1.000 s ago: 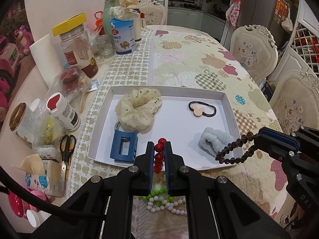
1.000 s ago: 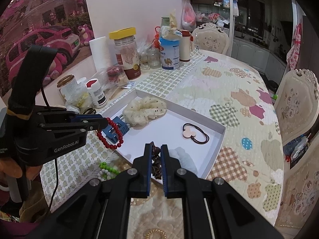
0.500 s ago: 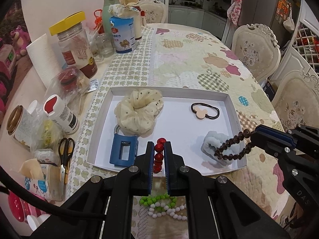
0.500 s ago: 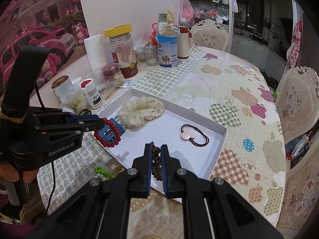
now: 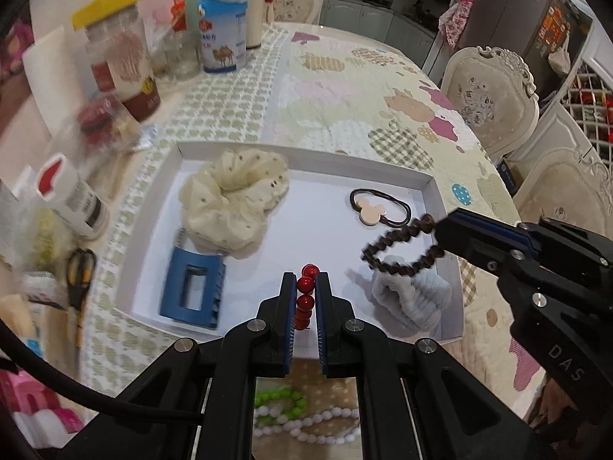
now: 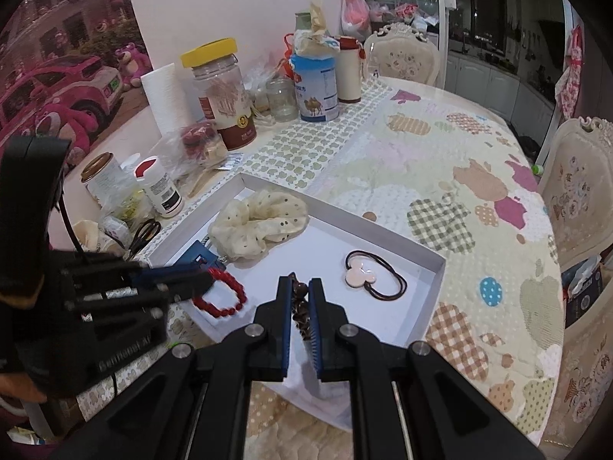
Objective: Organize jewelry
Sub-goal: 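Carry the red bracelet with the left gripper while the right gripper carries the brown bracelet over the tray, then open the left gripper to drop the red bracelet while the right gripper releases the brown bracelet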
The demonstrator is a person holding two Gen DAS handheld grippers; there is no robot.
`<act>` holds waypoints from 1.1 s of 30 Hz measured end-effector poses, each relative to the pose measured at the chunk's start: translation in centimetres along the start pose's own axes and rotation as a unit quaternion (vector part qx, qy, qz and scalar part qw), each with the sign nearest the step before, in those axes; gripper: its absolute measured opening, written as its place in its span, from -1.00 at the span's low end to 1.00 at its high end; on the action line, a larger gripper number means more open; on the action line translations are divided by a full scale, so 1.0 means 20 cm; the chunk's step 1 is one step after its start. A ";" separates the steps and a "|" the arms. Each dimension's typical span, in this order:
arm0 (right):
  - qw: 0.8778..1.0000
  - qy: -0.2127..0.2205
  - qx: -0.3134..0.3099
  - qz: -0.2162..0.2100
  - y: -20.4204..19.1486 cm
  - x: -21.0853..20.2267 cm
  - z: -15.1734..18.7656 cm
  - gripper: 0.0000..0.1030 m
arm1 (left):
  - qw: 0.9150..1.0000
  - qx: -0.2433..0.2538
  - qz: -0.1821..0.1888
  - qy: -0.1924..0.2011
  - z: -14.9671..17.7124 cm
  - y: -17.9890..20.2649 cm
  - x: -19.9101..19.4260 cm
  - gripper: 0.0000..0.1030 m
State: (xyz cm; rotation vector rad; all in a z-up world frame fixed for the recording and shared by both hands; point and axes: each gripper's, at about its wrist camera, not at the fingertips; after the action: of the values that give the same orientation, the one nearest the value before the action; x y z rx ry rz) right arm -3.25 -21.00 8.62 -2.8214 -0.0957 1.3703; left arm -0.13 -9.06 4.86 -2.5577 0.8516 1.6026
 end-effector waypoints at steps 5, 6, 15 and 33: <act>1.000 -0.014 -0.011 -0.012 -0.03 0.11 -0.04 -0.84 | 1.000 -0.021 -0.012 -0.017 0.00 -0.10 0.10 -0.99; 1.000 -0.017 -0.015 -0.014 -0.04 0.13 -0.05 -0.84 | 0.999 -0.027 -0.017 -0.019 0.00 -0.13 0.12 -0.99; 0.998 -0.058 -0.032 -0.025 -0.02 0.48 -0.18 -0.84 | 0.998 -0.049 -0.031 -0.030 -0.01 -0.27 0.19 -0.99; 0.996 -0.089 -0.008 0.004 0.07 0.82 -0.25 -0.48 | 0.998 -0.047 -0.044 -0.030 -0.05 -0.28 0.25 -0.60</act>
State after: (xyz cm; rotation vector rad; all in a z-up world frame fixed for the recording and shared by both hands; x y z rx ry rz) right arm 10.89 -21.39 -1.29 -2.7091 -0.0971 1.6272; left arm 4.90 -6.70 -0.40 -2.5529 0.6656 1.7228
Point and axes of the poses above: each gripper's, at about its wrist camera, not at the fingertips, and x roughly the way its jaws point, y to its right, z to its underside, and after that the axes turned 8 degrees about z, right-handed
